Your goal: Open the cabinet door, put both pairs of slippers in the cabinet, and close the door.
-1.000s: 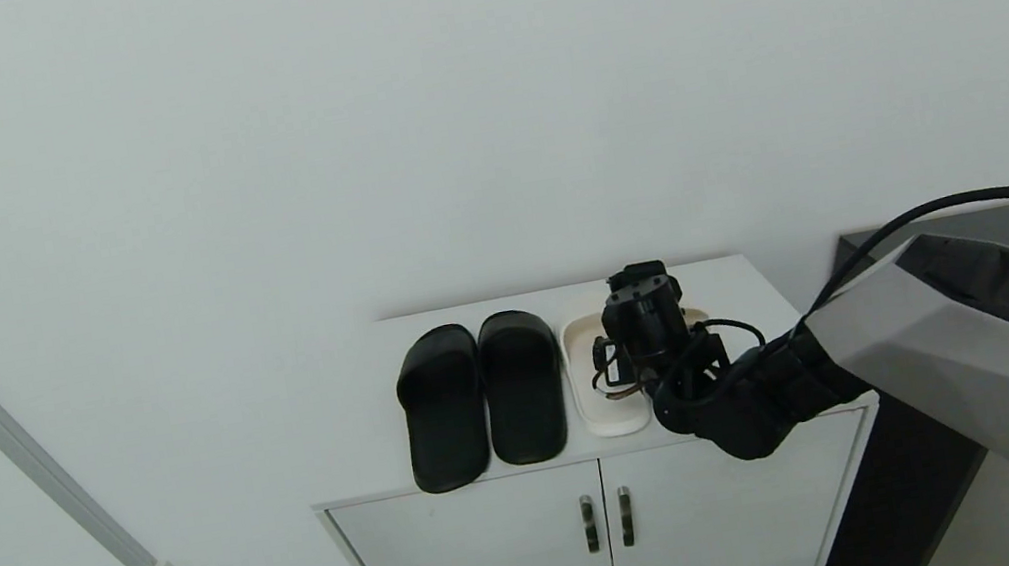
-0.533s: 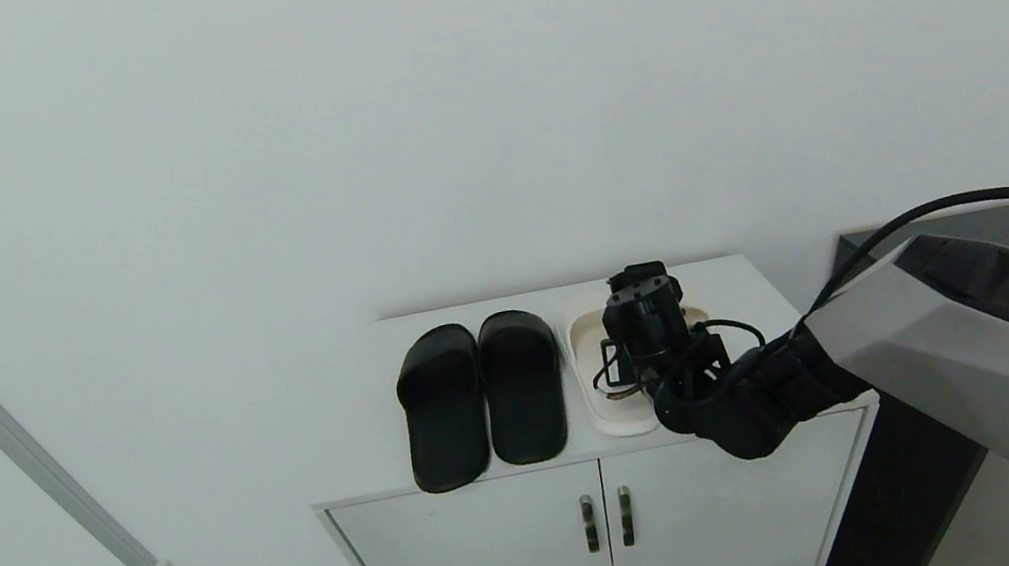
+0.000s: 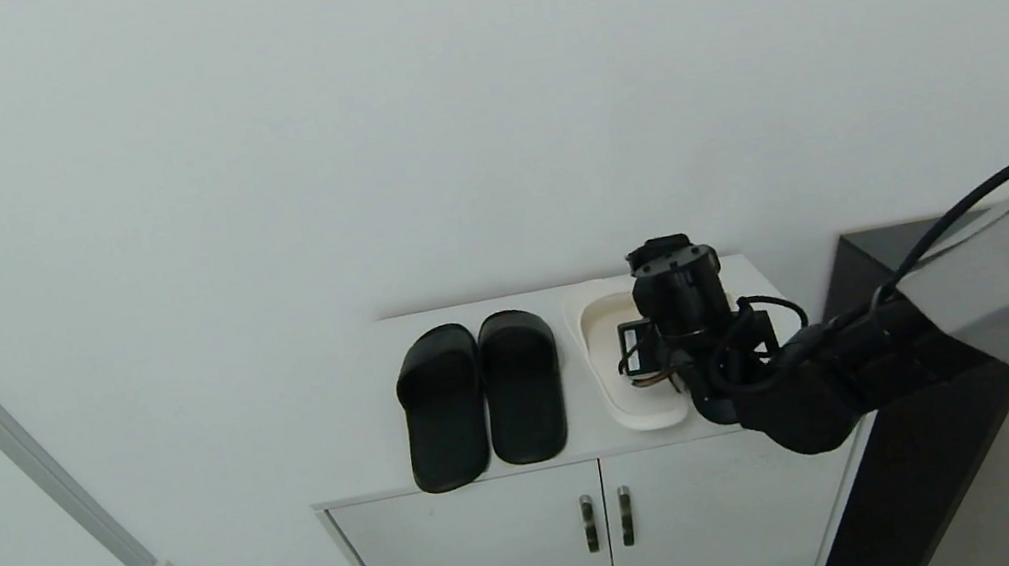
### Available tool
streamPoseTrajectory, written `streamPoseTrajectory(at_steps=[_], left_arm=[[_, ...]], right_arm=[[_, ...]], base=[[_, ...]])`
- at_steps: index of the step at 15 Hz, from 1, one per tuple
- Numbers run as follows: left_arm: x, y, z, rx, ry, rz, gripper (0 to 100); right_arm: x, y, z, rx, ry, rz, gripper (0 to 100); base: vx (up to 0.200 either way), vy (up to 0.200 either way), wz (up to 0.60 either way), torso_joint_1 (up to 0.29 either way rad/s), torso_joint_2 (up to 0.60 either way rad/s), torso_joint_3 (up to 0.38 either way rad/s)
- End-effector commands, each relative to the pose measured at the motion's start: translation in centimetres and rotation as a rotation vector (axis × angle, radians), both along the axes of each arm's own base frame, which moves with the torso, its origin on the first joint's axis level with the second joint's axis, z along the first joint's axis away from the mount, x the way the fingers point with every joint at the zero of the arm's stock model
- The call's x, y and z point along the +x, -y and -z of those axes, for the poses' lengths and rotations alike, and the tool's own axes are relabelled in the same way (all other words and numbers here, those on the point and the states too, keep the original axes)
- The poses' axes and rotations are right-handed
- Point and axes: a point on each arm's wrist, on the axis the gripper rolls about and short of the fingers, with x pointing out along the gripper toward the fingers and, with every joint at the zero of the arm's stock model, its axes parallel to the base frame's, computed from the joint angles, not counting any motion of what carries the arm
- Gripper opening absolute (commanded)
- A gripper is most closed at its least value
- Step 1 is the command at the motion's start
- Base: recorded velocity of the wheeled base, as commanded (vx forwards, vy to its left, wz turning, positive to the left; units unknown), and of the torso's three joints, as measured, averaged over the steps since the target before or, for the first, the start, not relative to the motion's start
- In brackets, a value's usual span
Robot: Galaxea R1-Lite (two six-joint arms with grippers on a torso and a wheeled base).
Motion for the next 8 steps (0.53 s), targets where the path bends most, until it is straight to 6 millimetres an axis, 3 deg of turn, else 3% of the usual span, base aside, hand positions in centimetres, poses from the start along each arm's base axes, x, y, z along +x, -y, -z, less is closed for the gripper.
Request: streamPoseTrajectory(at_steps=[1, 2, 5, 8], left_arm=[[0.0, 0.0, 0.0, -0.001, -0.001, 0.0, 0], [0.0, 0.0, 0.0, -0.001, -0.001, 0.0, 0], [0.0, 0.0, 0.0, -0.001, -0.001, 0.0, 0], [0.0, 0.0, 0.0, -0.001, -0.001, 0.0, 0]], right_arm=[[-6.1, 2.7, -4.3, 0.037, 0.054, -0.151, 0], [-7.7, 3.7, -4.7, 0.039, 0.06, -0.209, 0], [-15.3, 8.9, -5.3, 0.052, 0.041, -0.471, 0], [-19.7, 12.5, -4.9, 0.071, 0.006, -0.607, 0]], base=[[0.0, 0.0, 0.0, 0.0, 0.0, 0.0], [0.0, 0.0, 0.0, 0.0, 0.0, 0.0], [0.0, 0.0, 0.0, 0.0, 0.0, 0.0], [0.0, 0.0, 0.0, 0.0, 0.0, 0.0]])
